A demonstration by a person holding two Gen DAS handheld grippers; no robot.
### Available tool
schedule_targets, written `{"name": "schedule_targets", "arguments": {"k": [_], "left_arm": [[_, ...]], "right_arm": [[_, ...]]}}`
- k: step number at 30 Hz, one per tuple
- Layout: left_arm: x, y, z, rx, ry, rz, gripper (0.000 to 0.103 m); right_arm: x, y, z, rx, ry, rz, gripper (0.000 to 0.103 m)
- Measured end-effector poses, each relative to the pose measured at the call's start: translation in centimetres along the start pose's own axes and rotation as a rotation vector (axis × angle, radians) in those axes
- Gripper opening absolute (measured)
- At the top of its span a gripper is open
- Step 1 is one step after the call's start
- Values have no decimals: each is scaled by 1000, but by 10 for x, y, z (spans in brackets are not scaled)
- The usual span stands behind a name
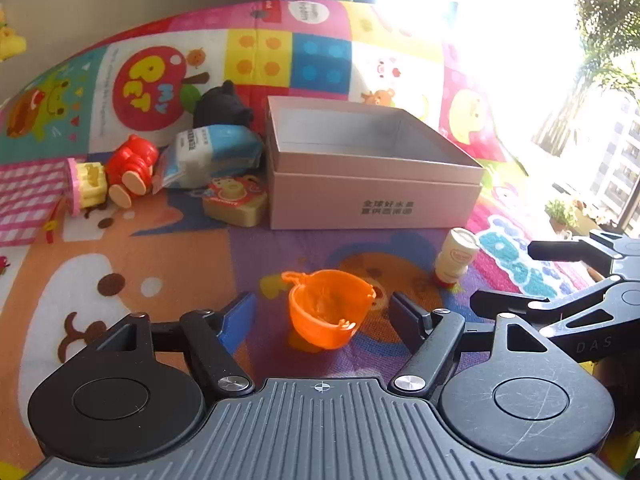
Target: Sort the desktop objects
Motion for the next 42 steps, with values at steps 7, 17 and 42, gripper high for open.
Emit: {"name": "schedule_targets", "arguments": {"k": [7,17,42], "left_arm": [[5,-4,-13,7,33,1,89],[0,-22,-7,12,27,-140,96],[-4,20,-15,-97,-22,-35,101]], "right_arm": [[8,8,-13,-3,99,50,103],[12,13,-18,-4,135,47,103],[26,32,25,-121,29,-33,25]]}}
Point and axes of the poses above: each gripper's, at about its wrist camera, not at the fingertips, and x roughly the way its jaws point, y to its left, z to its top, the point moved 10 cm from there along x, roughly the way its jaws point, and after that the axes turned 9 degrees about y, right-handed, at the moved point
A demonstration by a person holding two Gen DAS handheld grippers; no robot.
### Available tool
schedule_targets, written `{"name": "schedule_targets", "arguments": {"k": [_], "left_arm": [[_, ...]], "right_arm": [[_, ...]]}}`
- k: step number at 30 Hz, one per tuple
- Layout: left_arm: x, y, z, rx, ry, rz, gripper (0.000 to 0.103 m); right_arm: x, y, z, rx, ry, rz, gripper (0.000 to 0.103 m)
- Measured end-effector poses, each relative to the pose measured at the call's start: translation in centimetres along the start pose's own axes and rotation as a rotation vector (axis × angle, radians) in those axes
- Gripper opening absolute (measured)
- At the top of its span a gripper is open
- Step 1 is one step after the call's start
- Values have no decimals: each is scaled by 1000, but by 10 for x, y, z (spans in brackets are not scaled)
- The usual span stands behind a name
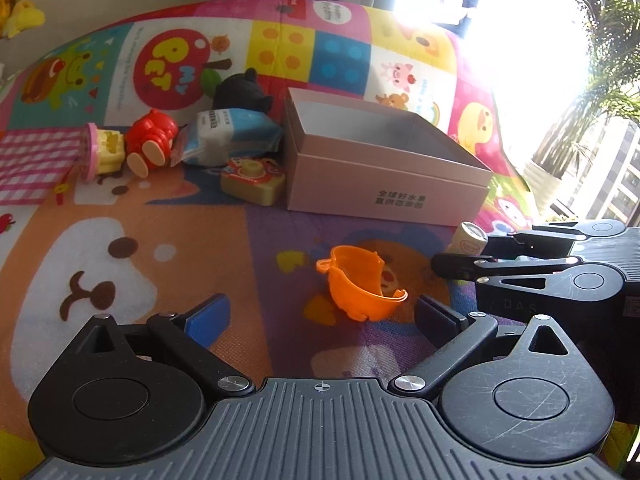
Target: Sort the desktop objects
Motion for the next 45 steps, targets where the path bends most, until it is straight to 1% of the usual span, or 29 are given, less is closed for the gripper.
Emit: {"name": "schedule_targets", "arguments": {"k": [3,6,9,12,15,19,21,25,26,30,31,32,33,34,36,37,38,40,43,45], "left_arm": [[2,-3,1,16,7,2,101],[2,-16,4,98,-2,-4,101],[4,-30,11,184,-21,-5,101],[11,-40,14,191,15,-53,101],[12,-53,9,200,52,-124,101],[7,-72,-4,248,91,-212,101],[3,-79,-9,284,97,-230,101],[0,-80,-11,345,94,-210,101],[0,-78,-11,352,93,-198,101],[4,-64,-4,351,83,-92,101],[7,-58,0,339,81,-41,102],[9,-54,1,334,79,-3,102],[11,-52,2,335,76,21,102],[14,-50,2,339,76,40,102],[17,-49,1,336,85,51,102],[17,-50,0,335,92,39,102],[17,-51,-1,335,97,25,102],[15,-59,-8,340,116,-27,102],[12,-70,-16,355,135,-84,102],[9,-78,-23,363,153,-133,102]], "right_arm": [[-10,-7,0,24,-14,0,25],[-21,-13,-4,34,-26,-9,25],[-28,-19,-14,53,-12,-11,25],[-30,-25,-26,65,2,-28,25],[-30,-33,-36,89,19,-33,25],[-31,-40,-40,115,13,-37,25],[-30,-41,-40,119,11,-36,25],[-24,-41,-45,128,23,-33,25],[-25,-41,-45,129,13,-35,25],[-25,-41,-45,132,12,-32,26],[-25,-41,-45,133,12,-31,26],[-25,-42,-45,134,12,-31,28],[-25,-42,-45,138,13,-34,34],[-24,-43,-45,141,14,-38,38],[-24,-44,-45,150,16,-43,51],[-24,-44,-45,151,17,-43,55],[-24,-44,-45,151,18,-42,62],[-24,-43,-45,144,17,-41,65],[-23,-43,-45,142,21,-41,70],[-23,-44,-44,147,24,-43,75]]}}
Point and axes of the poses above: each gripper's, at about its wrist camera, not at the fingertips, and x roughly the way its jaws point, y to its left, z to its top, the point moved 10 cm from there along x, roughly the way its jaws point, and after that the axes turned 9 degrees about y, right-handed, at the moved point
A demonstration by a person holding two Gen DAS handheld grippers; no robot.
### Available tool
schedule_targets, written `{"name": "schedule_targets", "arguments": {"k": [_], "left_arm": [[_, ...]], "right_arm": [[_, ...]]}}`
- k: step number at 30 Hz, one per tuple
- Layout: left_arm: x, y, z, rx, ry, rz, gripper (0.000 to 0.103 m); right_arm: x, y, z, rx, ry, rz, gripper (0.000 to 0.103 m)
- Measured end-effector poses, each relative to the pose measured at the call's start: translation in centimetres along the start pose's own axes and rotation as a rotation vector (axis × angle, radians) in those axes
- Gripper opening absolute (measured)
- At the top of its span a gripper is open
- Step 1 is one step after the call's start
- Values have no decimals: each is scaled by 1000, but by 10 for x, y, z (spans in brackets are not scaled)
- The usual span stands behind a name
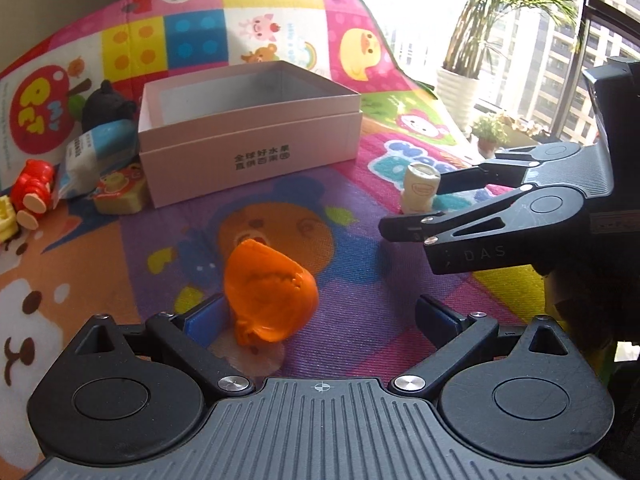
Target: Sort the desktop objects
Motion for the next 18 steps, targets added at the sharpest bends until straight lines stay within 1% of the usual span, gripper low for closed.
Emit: {"name": "schedule_targets", "arguments": {"k": [2,4,6,10,11,18], "left_arm": [[-2,-12,-4,11,6,-67,102],[-6,-17,-5,17,1,-102,102],[-9,-14,-4,18,-14,-86,102],[-4,5,-1,-4,-18,5,102],[-2,8,1,-5,-20,14,102],[13,2,16,40,-34,6,101]], "right_arm": [[0,-1,0,4,0,-2,77],[0,-1,1,6,-2,-4,79],[-1,-2,1,11,-6,-5,80],[-1,-3,1,17,-9,-3,80],[-1,-3,1,19,-10,-2,80],[-2,-5,1,27,-13,0,80]]}}
Point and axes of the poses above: each gripper's, at about its wrist camera, not at the fingertips, and x roughly the way its jaws point, y to its left, z to its top, the point moved 10 cm from there along x, roughly the way its jaws point, and after that the axes turned 9 degrees about y, right-handed, at the moved point
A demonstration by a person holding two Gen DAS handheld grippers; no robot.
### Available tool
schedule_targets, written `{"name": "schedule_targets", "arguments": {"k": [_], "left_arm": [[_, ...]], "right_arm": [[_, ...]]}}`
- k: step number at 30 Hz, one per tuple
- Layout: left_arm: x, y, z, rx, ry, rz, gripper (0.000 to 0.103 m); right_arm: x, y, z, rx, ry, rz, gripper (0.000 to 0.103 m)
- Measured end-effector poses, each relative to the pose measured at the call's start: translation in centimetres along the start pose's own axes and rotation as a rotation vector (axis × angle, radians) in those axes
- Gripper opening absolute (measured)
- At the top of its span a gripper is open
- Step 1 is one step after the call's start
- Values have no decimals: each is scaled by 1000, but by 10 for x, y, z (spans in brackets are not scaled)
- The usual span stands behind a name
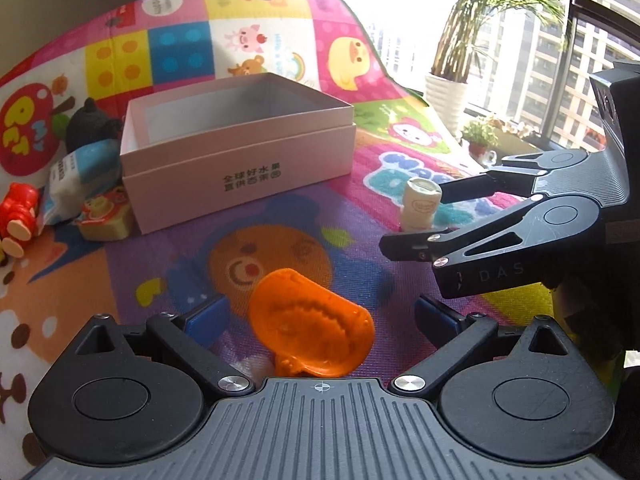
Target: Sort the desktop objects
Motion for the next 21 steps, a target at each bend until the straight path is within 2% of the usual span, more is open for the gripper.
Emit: {"name": "schedule_targets", "arguments": {"k": [5,7,8,14,16,18,21], "left_arm": [[0,-4,-2,-6,2,-15,99],[-4,-4,-4,-12,-7,-13,85],[-5,-3,-5,-17,-8,-9,82],[-2,10,-1,-59,-20,39,69],[-3,10,0,-62,-22,45,59],[-4,11,-1,-62,-17,52,57],[-8,9,-4,-56,-7,68,57]], "right_arm": [[-1,0,0,-1,-7,5,80],[-2,2,0,-6,-10,7,80],[-1,2,1,-10,-10,6,78],[1,6,0,-30,5,14,52],[1,9,0,-34,2,23,42],[0,12,0,-35,5,35,31],[-1,17,0,-40,21,47,25]]}}
Point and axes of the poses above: each gripper's, at about its wrist camera, not at the fingertips, and x roughly the way its jaws point, y to its left, z to its top, the point moved 10 cm from there along x, roughly the way its jaws point, and after that the axes turned 9 degrees about y, right-handed, at the moved point
